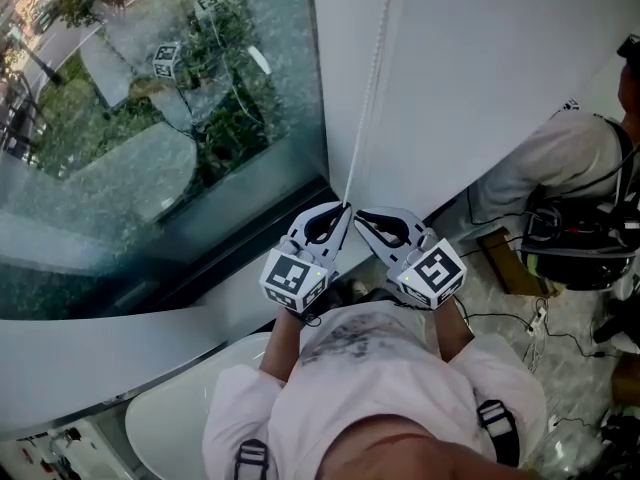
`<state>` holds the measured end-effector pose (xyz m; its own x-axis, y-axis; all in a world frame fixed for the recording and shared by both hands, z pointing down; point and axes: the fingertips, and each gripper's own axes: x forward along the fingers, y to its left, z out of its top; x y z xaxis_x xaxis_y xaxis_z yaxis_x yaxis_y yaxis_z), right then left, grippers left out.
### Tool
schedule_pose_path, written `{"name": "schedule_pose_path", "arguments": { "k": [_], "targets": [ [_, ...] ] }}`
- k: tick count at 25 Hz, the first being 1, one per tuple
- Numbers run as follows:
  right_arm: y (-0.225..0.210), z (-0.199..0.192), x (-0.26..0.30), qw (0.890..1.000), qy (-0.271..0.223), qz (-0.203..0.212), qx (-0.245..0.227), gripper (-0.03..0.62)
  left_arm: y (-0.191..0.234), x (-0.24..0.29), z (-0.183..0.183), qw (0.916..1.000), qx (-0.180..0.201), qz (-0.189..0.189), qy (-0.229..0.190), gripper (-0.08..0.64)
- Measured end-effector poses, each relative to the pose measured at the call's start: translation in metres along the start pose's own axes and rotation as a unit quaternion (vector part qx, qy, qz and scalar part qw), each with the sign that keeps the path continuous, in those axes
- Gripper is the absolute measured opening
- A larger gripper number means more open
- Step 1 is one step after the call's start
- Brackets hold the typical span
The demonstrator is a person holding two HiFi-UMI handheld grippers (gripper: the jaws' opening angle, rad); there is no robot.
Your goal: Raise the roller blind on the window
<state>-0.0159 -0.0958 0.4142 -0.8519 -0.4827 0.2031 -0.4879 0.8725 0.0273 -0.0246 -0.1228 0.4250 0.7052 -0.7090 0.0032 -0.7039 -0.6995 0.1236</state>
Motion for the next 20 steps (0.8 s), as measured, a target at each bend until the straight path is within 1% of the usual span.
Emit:
{"name": "schedule_pose_path", "arguments": {
  "k": [4,6,9,12,16,17,18,20],
  "targets": [
    [-0.001,0.045,-0.006,0.999,-0.041,0.001,-0.031,0.066,0.0,0.0,0.0,1.0,0.001,0.0,-0.001,0.008],
    [-0.003,0.063,-0.006,0.997,-0.057,-0.002,-0.045,0.067,-0.001,0.001,-0.001,1.0,0.0,-0.001,0.0,0.008],
    [-0.008,0.085,-0.006,0.996,-0.075,-0.005,-0.053,0.07,-0.004,0.002,-0.002,1.0,0.001,-0.002,-0.001,0.008],
    [-0.01,0.103,-0.004,0.995,-0.086,0.0,-0.057,0.118,-0.004,0.002,-0.002,1.0,0.002,-0.003,-0.001,0.008],
    [-0.012,0.123,0.003,0.993,-0.101,0.003,-0.061,0.127,-0.005,0.003,-0.002,1.0,0.002,-0.006,-0.002,0.008],
    [-0.012,0.126,0.005,0.993,-0.103,0.003,-0.06,0.124,-0.006,0.004,-0.002,1.0,0.001,-0.007,-0.003,0.008],
    [-0.012,0.127,0.006,0.993,-0.103,0.001,-0.056,0.081,-0.007,0.003,-0.003,1.0,0.0,-0.008,-0.003,0.008],
    [-0.014,0.125,0.008,0.993,-0.106,-0.003,-0.044,0.063,-0.008,0.003,-0.005,1.0,-0.002,-0.009,-0.004,0.008]
  ]
}}
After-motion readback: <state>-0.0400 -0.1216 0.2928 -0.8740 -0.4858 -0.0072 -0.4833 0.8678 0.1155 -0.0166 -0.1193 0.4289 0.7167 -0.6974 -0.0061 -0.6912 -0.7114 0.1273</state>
